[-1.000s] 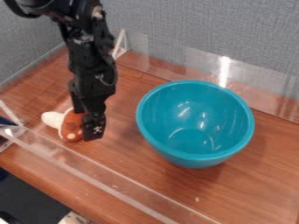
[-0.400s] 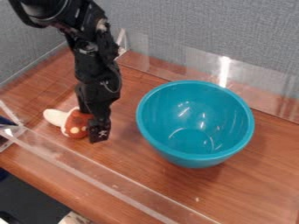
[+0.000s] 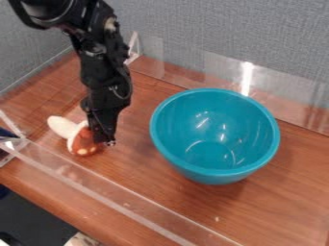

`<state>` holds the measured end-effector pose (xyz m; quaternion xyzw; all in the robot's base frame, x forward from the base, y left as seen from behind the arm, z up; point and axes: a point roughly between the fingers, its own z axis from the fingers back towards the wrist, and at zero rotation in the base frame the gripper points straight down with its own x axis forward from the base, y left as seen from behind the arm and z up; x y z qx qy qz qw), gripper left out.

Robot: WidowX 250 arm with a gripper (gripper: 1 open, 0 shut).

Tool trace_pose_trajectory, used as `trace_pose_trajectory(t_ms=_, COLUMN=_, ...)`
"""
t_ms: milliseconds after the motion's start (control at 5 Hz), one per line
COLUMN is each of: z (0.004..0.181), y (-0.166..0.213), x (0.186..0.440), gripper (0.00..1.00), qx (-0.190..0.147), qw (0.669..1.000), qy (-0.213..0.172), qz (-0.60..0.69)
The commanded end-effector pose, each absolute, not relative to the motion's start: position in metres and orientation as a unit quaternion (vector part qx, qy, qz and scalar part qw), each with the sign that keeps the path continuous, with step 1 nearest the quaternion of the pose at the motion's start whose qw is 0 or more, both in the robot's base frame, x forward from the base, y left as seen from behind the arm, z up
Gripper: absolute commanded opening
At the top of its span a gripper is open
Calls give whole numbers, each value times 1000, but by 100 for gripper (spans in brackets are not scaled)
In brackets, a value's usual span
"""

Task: Put the mushroom in the blue bowl

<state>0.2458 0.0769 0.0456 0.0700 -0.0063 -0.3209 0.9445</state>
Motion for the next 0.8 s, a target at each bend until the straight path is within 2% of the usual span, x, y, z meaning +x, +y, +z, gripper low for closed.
trace_pose_trajectory(t_ms=0, z=69, y=79, x=249, gripper=0, qx=83, qw=943, qy=-29, qz=-320)
trace_pose_trajectory(t_ms=200, z=85, y=78, x=248, gripper=0, qx=85, qw=942, qy=-41, qz=-321)
trace_pose_trajectory(t_ms=400, z=92, y=79, x=247, gripper=0, qx=88, qw=941, qy=-46, qz=-323)
trace_pose_trajectory(t_ms=600, z=94, y=81, x=245, gripper=100, qx=89, qw=942, qy=-46, qz=-321)
